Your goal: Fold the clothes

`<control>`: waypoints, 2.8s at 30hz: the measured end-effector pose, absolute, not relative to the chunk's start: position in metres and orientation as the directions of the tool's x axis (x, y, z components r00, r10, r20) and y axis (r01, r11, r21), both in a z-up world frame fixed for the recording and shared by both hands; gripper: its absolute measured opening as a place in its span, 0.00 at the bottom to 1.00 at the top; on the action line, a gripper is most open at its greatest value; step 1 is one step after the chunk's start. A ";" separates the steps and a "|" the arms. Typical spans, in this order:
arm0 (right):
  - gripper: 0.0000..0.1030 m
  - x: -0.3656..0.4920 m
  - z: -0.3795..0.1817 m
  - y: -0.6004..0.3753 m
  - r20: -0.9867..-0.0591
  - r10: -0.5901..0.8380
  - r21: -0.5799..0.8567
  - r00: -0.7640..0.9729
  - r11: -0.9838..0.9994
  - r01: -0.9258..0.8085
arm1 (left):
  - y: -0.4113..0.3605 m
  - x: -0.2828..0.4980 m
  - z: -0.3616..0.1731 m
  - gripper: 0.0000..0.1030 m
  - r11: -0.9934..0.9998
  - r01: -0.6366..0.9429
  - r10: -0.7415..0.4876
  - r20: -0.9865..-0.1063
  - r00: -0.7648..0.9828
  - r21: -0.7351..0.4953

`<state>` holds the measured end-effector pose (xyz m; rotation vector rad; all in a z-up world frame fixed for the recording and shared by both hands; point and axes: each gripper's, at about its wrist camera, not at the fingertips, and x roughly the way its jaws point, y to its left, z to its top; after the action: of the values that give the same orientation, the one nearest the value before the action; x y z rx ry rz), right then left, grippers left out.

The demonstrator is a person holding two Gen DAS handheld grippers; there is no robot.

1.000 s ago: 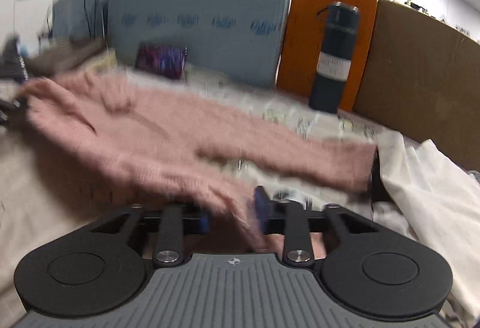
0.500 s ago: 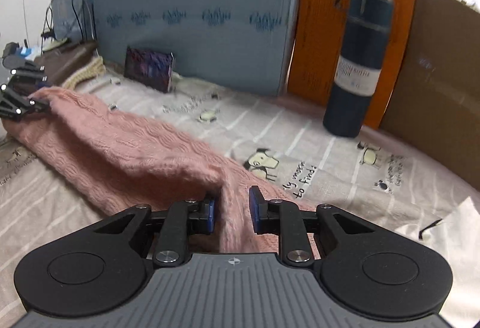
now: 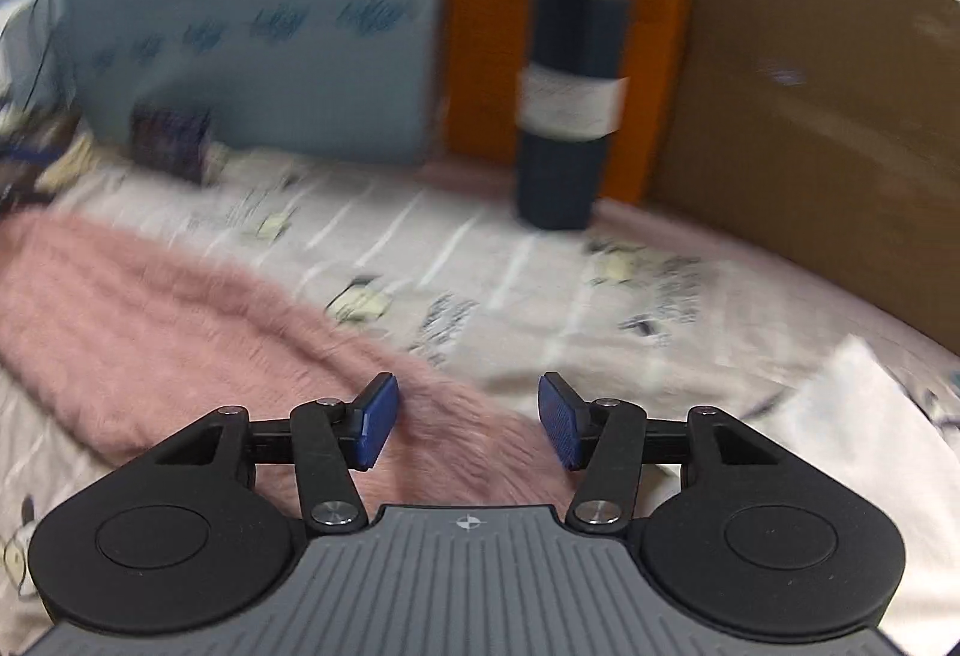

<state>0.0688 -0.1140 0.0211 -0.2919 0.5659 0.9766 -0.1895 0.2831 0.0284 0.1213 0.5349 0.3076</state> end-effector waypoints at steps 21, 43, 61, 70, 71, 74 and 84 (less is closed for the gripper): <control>0.05 0.030 -0.008 -0.109 -0.456 0.495 -0.216 0.739 0.744 -0.632 | 0.230 -0.296 0.004 0.88 0.900 -0.436 0.400 -0.381 0.834 -0.009; 0.75 0.035 -0.032 -0.139 -0.439 0.702 0.777 0.561 0.610 -0.156 | 0.250 -0.322 0.004 0.97 0.835 -0.354 0.269 -0.248 0.931 -0.422; 0.12 -0.043 0.051 -0.183 -0.152 0.644 0.767 0.750 0.555 -0.322 | 0.250 -0.315 -0.005 0.97 0.843 -0.419 0.320 -0.313 0.894 -0.337; 0.12 -0.059 0.047 -0.151 -0.262 0.485 0.353 0.834 0.853 -0.386 | 0.249 -0.314 -0.005 0.97 0.843 -0.426 0.325 -0.321 0.890 -0.329; 0.12 -0.063 0.043 -0.142 -0.263 0.504 0.306 0.823 0.852 -0.424 | 0.249 -0.314 -0.005 0.97 0.842 -0.427 0.325 -0.323 0.889 -0.329; 0.12 -0.075 0.033 -0.116 -0.286 0.567 0.198 0.772 0.824 -0.531 | 0.249 -0.314 -0.005 0.97 0.842 -0.427 0.325 -0.323 0.889 -0.329; 0.21 -0.114 0.019 -0.055 -0.383 0.689 0.053 0.615 0.681 -0.730 | 0.248 -0.313 -0.005 0.97 0.842 -0.426 0.321 -0.326 0.889 -0.330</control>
<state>-0.1138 -0.0551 0.0188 -0.1124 0.3927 0.8193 -0.3127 0.2484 -0.0054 -0.4079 0.2643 0.3994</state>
